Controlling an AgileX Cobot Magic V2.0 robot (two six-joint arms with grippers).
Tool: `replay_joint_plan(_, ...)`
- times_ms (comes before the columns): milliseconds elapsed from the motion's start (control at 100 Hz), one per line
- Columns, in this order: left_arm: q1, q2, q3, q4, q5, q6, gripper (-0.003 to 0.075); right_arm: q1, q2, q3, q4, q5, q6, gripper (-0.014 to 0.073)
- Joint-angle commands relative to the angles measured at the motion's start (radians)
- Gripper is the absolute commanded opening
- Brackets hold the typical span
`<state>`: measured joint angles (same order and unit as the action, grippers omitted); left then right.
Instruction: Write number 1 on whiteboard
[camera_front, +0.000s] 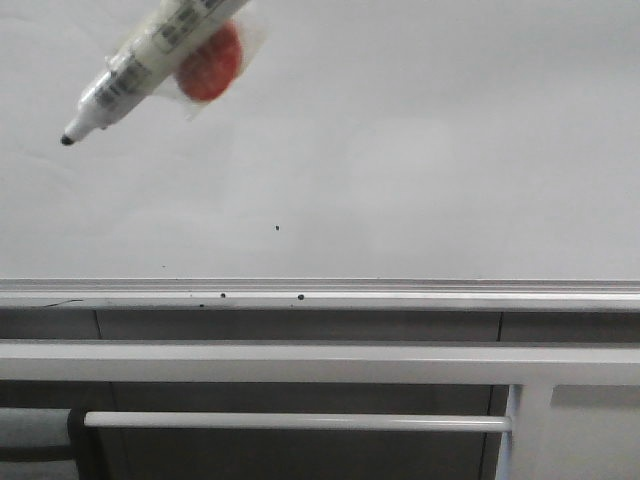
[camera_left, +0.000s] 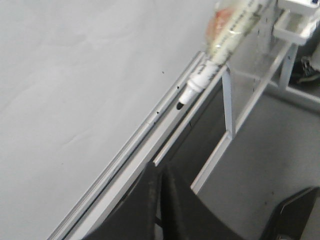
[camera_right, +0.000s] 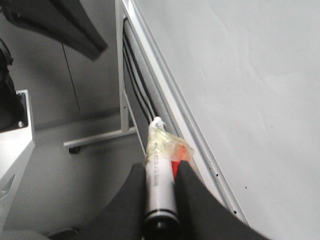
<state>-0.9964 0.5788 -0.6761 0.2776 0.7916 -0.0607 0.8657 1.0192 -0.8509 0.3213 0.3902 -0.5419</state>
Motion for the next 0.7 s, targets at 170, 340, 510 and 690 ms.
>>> replay_joint_plan(170,-0.003,-0.155,0.012,0.042,-0.086,-0.14,-0.002,-0.006,-0.197,0.185,0.004,-0.252,0.033,-0.0062)
replay_joint_plan(340,-0.003,-0.232,0.11,0.084,-0.18,-0.291,-0.002,-0.006,-0.311,0.335,0.056,-0.362,0.033,-0.0059)
replay_joint_plan(510,-0.003,-0.263,0.207,0.13,-0.299,-0.412,-0.002,-0.006,-0.374,0.458,0.162,-0.466,0.033,-0.0059)
replay_joint_plan(690,-0.003,-0.263,0.287,0.201,-0.424,-0.57,-0.002,-0.006,-0.38,0.55,0.195,-0.572,0.033,-0.0058)
